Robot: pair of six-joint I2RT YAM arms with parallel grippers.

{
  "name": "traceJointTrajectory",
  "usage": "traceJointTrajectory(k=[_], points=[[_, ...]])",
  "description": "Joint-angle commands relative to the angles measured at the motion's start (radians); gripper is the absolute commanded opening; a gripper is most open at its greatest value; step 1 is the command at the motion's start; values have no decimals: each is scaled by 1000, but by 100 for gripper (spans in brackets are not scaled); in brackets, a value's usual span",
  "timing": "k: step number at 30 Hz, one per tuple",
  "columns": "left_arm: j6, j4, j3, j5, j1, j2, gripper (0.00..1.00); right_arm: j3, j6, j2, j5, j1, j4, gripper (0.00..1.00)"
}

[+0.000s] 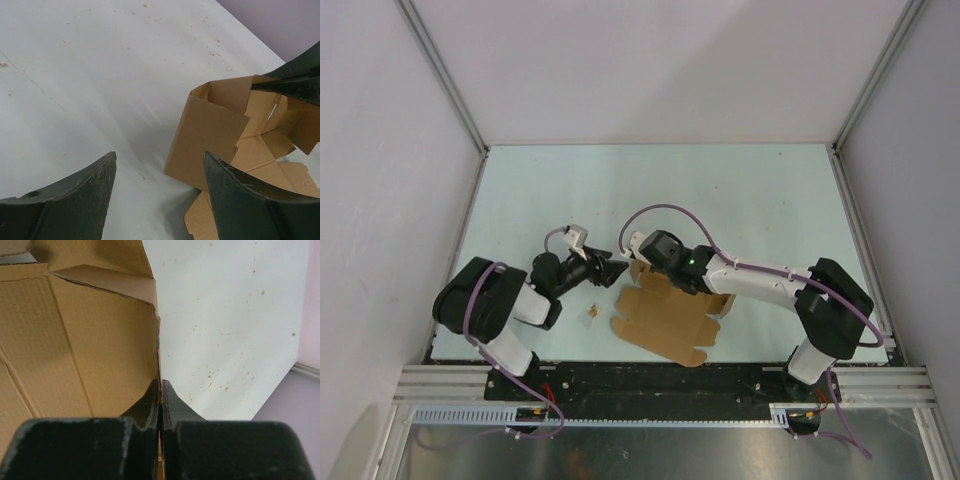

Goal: Fold the paper box

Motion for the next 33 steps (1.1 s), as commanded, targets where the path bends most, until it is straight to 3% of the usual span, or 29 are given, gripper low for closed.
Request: traceJointTrajectory(k=[1,16,33], points=[[2,213,42,68,-4,41,75,-12,10,-41,12,9,31,0],[-82,345,100,263,-15,176,74,-22,20,-23,26,20,51,0],[-128,373,94,329,-24,166,68,-25,75,17,109,52,60,0]])
